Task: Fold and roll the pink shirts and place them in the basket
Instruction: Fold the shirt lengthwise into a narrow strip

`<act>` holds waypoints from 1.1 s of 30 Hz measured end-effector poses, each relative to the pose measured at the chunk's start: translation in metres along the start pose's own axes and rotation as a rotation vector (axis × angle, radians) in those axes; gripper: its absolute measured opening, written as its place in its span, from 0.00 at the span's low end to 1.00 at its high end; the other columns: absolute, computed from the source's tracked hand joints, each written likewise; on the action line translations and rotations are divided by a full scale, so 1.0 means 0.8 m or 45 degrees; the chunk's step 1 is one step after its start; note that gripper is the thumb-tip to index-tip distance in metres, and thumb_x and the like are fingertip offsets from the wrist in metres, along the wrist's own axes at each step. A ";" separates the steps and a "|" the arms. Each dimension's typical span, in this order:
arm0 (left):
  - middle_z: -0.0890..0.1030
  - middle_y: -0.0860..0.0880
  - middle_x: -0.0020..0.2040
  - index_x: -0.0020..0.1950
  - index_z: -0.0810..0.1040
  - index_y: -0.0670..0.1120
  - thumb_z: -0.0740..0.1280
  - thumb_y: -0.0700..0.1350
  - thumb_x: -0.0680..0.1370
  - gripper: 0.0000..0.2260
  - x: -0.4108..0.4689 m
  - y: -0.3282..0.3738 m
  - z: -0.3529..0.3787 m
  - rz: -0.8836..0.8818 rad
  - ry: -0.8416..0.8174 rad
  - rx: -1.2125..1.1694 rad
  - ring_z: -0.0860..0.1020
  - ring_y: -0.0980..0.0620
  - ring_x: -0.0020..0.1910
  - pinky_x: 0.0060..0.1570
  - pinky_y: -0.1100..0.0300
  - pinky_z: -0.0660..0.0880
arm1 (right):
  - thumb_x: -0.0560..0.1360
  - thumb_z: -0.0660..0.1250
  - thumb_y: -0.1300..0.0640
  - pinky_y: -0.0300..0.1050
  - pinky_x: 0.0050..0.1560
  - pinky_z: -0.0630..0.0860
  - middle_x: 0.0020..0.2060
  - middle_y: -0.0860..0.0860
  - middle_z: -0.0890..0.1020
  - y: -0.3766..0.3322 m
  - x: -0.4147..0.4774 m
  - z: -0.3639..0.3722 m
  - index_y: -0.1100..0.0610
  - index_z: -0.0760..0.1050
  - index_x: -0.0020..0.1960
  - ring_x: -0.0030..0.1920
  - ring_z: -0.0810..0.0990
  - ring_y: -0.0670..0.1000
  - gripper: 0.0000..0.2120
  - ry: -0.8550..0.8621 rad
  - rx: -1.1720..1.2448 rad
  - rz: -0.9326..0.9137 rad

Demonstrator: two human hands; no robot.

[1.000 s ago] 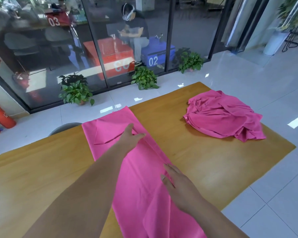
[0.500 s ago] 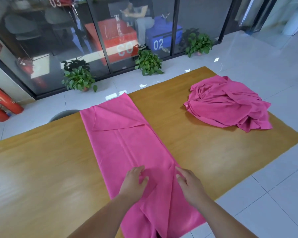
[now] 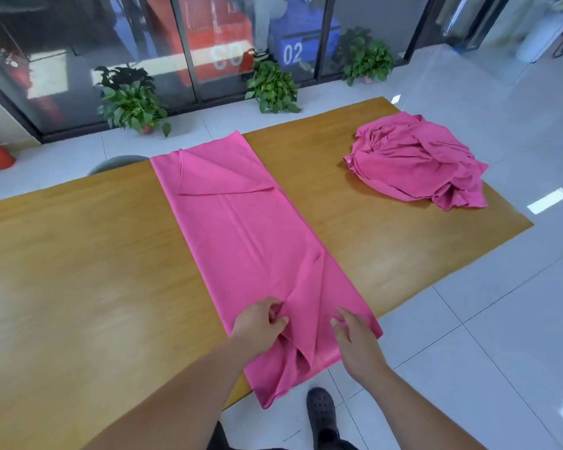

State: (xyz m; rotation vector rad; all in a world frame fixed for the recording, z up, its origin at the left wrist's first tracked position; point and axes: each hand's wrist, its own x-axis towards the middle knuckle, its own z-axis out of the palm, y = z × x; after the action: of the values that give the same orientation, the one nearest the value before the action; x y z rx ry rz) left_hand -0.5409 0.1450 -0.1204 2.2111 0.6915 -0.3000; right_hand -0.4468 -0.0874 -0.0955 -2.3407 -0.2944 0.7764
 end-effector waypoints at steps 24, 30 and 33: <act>0.65 0.49 0.78 0.83 0.56 0.54 0.71 0.61 0.76 0.40 -0.156 0.029 0.150 -0.168 0.500 0.616 0.66 0.44 0.77 0.77 0.45 0.66 | 0.81 0.65 0.65 0.61 0.59 0.84 0.50 0.40 0.87 0.055 0.042 -0.097 0.42 0.88 0.53 0.55 0.84 0.48 0.20 -0.164 0.584 -0.226; 0.76 0.48 0.70 0.81 0.65 0.48 0.77 0.42 0.69 0.42 -0.182 0.002 0.143 -0.283 0.624 0.702 0.76 0.44 0.67 0.62 0.48 0.78 | 0.83 0.60 0.68 0.60 0.50 0.86 0.54 0.47 0.84 0.082 0.056 -0.112 0.45 0.87 0.52 0.44 0.84 0.55 0.22 -0.252 0.407 -0.046; 0.75 0.50 0.70 0.81 0.66 0.49 0.76 0.42 0.72 0.38 -0.201 0.002 0.143 -0.356 0.720 0.577 0.76 0.46 0.66 0.62 0.49 0.77 | 0.83 0.64 0.64 0.51 0.44 0.85 0.46 0.47 0.87 0.082 0.055 -0.116 0.42 0.88 0.53 0.39 0.81 0.50 0.20 -0.124 0.503 -0.189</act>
State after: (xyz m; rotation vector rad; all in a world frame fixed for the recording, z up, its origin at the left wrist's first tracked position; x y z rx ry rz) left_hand -0.6712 -0.0028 -0.1283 2.6573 1.3545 0.0515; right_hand -0.3552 -0.1677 -0.1009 -1.8934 -0.3207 0.7959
